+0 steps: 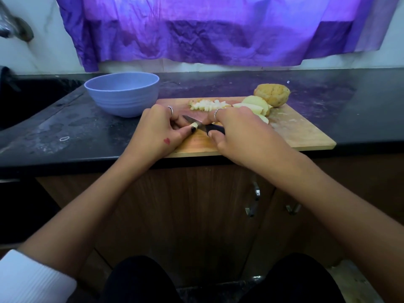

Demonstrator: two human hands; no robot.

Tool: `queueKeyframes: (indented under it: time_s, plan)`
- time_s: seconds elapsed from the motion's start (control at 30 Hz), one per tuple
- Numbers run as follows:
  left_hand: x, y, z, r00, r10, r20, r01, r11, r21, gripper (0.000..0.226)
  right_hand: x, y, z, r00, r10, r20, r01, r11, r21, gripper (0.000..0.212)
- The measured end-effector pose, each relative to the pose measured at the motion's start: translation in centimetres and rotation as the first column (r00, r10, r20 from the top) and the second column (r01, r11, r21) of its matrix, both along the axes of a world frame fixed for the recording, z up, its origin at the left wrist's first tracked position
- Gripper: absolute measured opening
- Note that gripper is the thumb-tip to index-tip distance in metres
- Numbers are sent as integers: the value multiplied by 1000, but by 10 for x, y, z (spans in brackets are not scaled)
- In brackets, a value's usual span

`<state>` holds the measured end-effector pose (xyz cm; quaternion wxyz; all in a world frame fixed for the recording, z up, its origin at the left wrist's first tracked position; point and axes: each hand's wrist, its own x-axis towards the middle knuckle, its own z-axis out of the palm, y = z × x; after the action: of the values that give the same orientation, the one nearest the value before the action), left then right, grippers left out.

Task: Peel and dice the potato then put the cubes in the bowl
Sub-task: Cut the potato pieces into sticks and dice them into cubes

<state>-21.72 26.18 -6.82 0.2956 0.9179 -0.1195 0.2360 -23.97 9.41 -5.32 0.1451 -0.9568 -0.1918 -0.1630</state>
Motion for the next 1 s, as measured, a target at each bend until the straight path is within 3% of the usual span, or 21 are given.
queueKeyframes:
  time_s: [0.17, 0.3, 0.57, 1.0]
  plan:
    - [-3, -1, 2, 1000, 8, -9, -8, 1000, 1, 15, -14, -17, 2, 999, -35, -36, 34, 999, -9, 34]
    - [-5, 0, 2, 1000, -4, 0, 4, 1000, 22, 15, -23, -13, 5, 999, -1, 51, -4, 994, 111, 34]
    - [-5, 3, 2, 998, -65, -3, 65, 998, 14, 8, -26, -2, 2, 998, -28, 48, 24, 997, 76, 33]
    - [1, 4, -2, 1000, -16, -2, 16, 1000, 8, 12, -11, 16, 2, 999, -29, 44, 32, 998, -54, 31]
